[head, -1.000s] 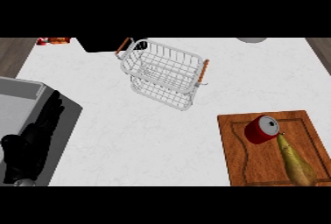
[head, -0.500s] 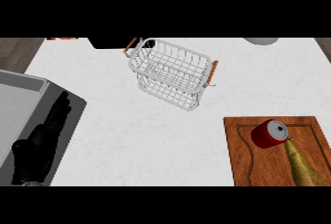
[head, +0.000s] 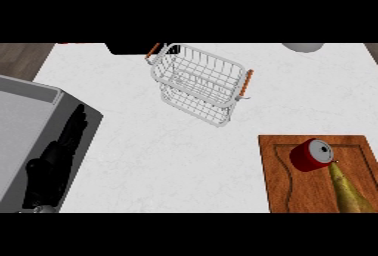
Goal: Pick the pear from the cutting board and place it in the tiered basket
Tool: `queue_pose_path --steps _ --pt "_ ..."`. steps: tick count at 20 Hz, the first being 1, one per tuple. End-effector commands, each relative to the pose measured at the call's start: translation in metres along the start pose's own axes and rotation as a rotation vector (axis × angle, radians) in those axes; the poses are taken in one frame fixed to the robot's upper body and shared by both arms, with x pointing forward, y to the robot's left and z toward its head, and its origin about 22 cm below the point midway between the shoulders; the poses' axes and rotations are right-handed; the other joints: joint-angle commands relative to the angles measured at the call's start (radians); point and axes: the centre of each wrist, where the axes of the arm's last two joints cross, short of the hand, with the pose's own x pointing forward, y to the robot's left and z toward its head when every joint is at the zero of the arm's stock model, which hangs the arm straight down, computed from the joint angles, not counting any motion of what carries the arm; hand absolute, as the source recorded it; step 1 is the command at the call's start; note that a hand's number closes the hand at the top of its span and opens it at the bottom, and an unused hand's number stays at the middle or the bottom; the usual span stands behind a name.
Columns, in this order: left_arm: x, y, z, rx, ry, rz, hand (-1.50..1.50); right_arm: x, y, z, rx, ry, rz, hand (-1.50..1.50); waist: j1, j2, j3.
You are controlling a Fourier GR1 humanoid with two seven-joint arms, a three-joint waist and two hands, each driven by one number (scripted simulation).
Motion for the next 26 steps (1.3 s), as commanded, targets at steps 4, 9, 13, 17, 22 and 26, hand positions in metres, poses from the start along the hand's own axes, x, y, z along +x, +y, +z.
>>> queue_pose_path --steps 4,9,13,17,22,26 --pt "-0.047 -0.03 0.013 0.005 0.172 0.102 0.0 0.025 0.007 0.003 0.029 0.015 0.035 -1.5 0.003 0.02 -0.05" --pt "-0.043 -0.019 0.01 0.012 0.177 0.099 0.0 0.027 0.03 0.001 0.114 0.124 0.122 -1.5 0.014 0.02 -0.05" --pt "-0.05 -0.032 0.013 0.023 0.176 0.094 0.0 0.037 0.032 -0.003 0.138 0.122 0.14 -1.5 0.008 0.022 -0.05" --pt "-0.053 -0.032 0.016 0.0 0.179 0.102 0.0 0.046 0.038 -0.006 0.162 0.136 0.141 -1.5 0.009 0.021 -0.051" --pt "-0.052 -0.026 0.019 0.007 0.173 0.095 0.0 0.049 0.041 -0.016 0.176 0.14 0.155 -1.5 0.002 0.015 -0.049" --pt "-0.052 -0.031 0.02 0.005 0.184 0.108 0.0 0.05 0.059 -0.017 0.224 0.155 0.16 -1.5 -0.009 0.015 -0.048"
